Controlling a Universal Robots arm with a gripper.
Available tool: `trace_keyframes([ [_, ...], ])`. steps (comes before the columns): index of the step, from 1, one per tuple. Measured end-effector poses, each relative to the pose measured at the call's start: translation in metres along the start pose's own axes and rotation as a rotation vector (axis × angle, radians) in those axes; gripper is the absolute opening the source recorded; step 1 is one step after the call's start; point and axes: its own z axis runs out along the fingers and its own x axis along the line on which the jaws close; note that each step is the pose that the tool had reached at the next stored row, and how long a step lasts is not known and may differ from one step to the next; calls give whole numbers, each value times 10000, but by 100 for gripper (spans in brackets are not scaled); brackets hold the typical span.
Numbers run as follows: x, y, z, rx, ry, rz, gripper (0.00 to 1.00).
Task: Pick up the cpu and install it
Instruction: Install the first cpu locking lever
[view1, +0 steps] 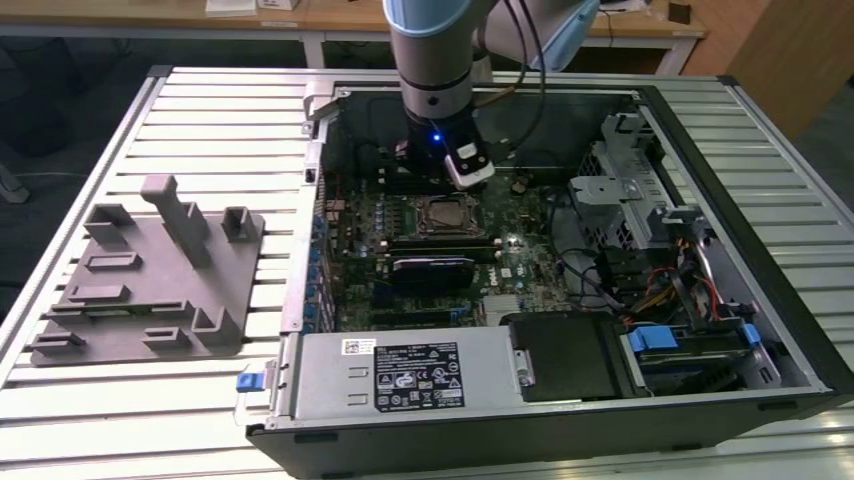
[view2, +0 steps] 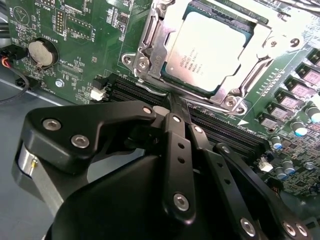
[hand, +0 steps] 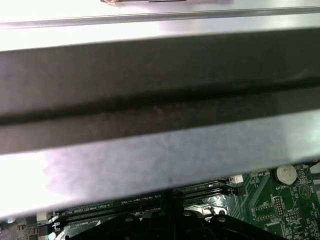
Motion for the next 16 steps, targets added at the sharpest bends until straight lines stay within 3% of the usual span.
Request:
trace_keyframes([
  [8,-10,1,3,5,-7,28,11],
  [16,-16,17,-54,3,-8,27,11],
])
